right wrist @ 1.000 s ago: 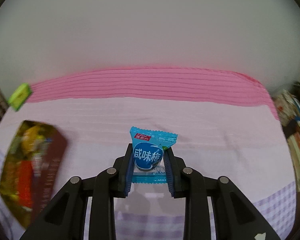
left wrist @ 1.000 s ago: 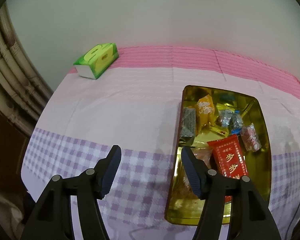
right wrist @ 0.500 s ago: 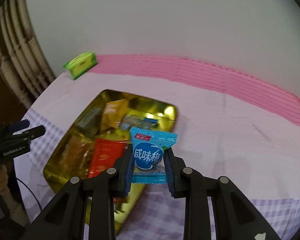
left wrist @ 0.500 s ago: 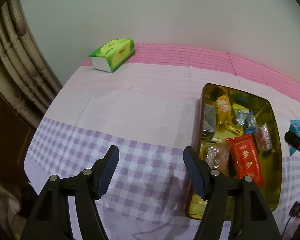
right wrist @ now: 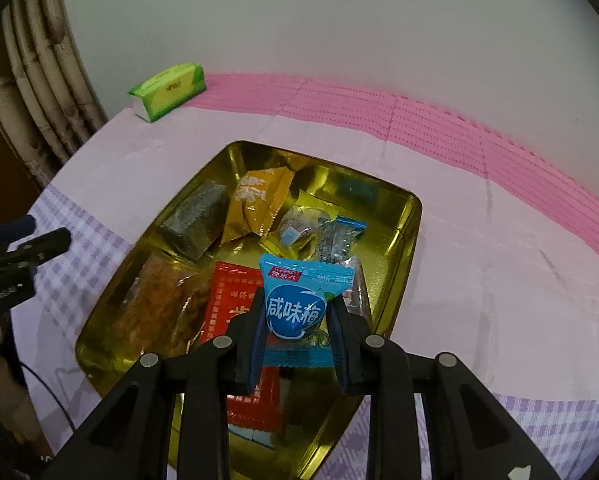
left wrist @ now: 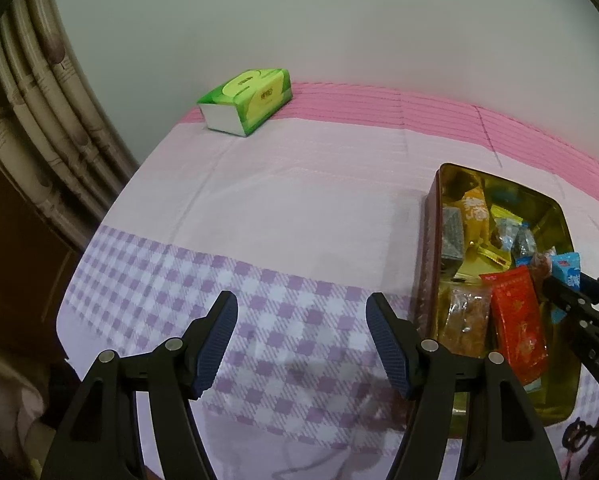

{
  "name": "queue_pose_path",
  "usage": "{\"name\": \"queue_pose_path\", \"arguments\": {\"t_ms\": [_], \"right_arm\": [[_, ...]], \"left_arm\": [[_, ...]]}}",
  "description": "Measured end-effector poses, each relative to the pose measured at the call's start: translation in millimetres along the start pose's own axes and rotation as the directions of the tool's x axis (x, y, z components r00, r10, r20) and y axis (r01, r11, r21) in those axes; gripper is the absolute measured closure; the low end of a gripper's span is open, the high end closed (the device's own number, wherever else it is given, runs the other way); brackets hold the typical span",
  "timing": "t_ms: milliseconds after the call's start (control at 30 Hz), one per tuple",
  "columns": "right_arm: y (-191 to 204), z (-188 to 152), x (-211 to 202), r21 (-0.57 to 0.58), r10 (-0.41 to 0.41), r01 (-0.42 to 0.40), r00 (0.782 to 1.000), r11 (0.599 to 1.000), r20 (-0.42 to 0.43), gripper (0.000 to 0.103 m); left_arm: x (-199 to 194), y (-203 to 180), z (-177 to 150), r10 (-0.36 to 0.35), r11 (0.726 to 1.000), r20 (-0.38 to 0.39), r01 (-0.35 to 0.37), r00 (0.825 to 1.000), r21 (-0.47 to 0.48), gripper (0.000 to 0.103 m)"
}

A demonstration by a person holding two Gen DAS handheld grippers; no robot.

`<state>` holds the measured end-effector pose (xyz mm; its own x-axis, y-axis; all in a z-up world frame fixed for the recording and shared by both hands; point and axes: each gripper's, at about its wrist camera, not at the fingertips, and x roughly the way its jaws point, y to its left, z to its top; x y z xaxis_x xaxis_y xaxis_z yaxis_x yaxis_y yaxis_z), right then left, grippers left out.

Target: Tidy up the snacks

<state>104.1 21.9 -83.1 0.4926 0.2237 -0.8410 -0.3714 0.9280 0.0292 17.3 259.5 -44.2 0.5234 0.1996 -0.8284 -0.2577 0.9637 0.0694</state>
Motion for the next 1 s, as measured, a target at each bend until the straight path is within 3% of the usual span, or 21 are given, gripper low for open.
{"name": "queue_pose_path", "arguments": {"t_ms": [533, 700, 1000], "right_arm": [[-0.3, -1.5, 11.0, 0.04, -0.017, 0.018, 1.0, 0.999, -0.011, 0.074], [-2.6, -1.9, 3.3, 0.061, -0.018, 0.017, 1.0, 0.998, 0.007, 0.06], [-1.1, -6.7, -27.8, 0.111, -0.019, 0.015, 0.999, 0.994, 0.038, 0.023]], "left_arm": [[-7.4, -7.8, -3.1, -0.014, 1.0, 0.002, 0.014, 1.0, 0.027, 0.035], [-11.9, -10.7, -5.2, -0.018, 0.999, -0.002, 0.018, 1.0, 0.036, 0.034], [-19.5, -17.1, -11.2, -0.02, 0.998, -0.01, 0.021, 1.0, 0.06, 0.029]]}}
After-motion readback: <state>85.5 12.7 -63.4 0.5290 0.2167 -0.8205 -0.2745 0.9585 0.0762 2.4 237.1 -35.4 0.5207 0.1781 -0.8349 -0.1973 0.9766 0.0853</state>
